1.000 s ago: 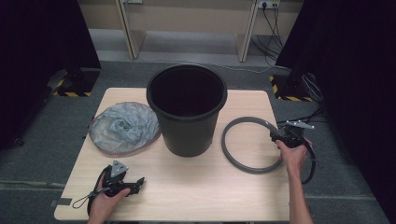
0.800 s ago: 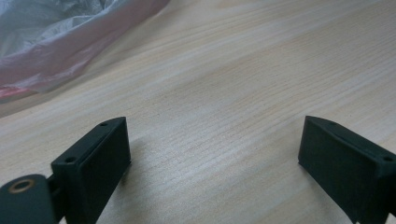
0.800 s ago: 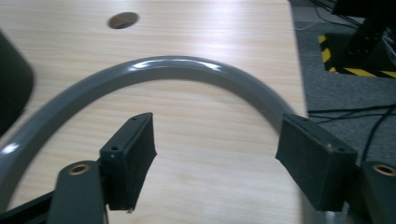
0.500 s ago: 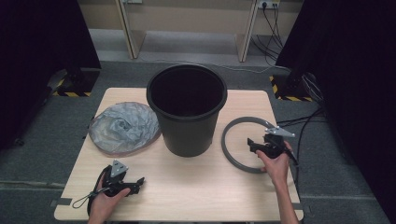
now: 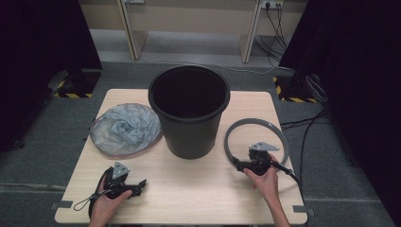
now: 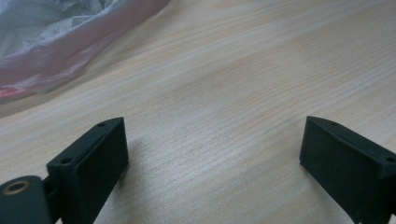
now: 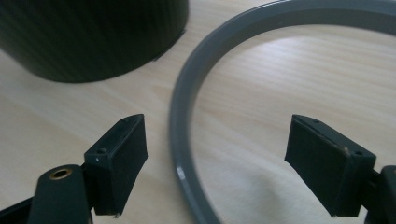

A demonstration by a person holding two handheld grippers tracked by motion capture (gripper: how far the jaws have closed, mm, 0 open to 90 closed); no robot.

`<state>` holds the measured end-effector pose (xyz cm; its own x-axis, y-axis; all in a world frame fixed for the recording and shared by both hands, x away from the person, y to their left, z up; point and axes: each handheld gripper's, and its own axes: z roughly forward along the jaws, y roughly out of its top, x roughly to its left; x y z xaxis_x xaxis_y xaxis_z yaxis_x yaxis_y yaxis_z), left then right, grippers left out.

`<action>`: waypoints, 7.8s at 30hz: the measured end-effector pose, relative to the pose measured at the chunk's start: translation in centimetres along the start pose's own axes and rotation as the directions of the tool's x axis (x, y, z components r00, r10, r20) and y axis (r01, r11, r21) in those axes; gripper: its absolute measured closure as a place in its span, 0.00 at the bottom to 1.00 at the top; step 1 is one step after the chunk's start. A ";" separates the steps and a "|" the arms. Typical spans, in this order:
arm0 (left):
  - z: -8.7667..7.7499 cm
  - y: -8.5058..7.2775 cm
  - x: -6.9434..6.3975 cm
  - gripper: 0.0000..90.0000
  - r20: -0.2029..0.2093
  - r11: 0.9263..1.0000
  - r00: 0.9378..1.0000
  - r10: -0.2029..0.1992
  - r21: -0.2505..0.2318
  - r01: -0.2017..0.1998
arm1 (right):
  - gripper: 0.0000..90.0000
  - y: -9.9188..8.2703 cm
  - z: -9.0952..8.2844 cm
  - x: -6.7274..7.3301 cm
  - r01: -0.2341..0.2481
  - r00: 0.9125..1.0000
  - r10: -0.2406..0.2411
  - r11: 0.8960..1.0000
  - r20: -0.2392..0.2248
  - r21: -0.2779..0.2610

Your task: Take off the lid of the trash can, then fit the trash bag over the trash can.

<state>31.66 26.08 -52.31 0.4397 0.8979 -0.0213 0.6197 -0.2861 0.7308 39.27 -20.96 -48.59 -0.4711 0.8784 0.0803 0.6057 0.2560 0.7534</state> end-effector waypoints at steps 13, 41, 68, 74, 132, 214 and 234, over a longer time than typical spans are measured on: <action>0.0 0.0 0.0 0.08 0.000 1.000 1.000 0.001 0.000 -0.001 | 0.23 -1.6 -1.2 4.3 0.072 0.994 -0.073 0.997 -0.081 -0.008; -1.5 0.5 1.0 0.17 -0.007 0.997 1.000 -0.025 -0.078 0.024 | 0.18 -4.7 0.0 6.5 0.157 0.986 -0.153 0.986 -0.074 0.056; -0.8 7.0 6.7 0.16 -0.133 0.987 0.984 -0.118 -0.128 0.101 | 0.15 -4.8 -0.1 6.7 0.167 0.985 -0.163 0.984 -0.063 0.062; 0.2 8.6 7.6 0.17 -0.144 0.987 0.983 -0.116 -0.123 0.099 | 0.15 -4.8 0.0 6.7 0.168 0.984 -0.164 0.984 -0.063 0.062; 7.9 12.6 11.5 0.85 -0.215 0.994 0.976 -0.044 0.084 0.064 | 0.13 -4.7 0.0 6.7 0.172 0.983 -0.168 0.983 -0.070 0.067; -12.7 28.9 -0.5 0.85 0.021 0.863 0.965 0.261 -0.453 -0.223 | 0.13 -4.7 0.1 6.6 0.172 0.983 -0.168 0.983 -0.069 0.065; -6.5 33.7 -6.3 0.82 0.075 0.892 0.946 0.317 -0.361 -0.270 | 0.13 -4.7 0.1 6.6 0.173 0.983 -0.168 0.983 -0.069 0.065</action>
<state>45.56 12.95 -23.10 0.6606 0.7334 0.1604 0.1992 -0.3773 0.9044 33.41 -16.26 -51.66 -0.6093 0.7930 -0.0028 0.5559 0.4296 0.7116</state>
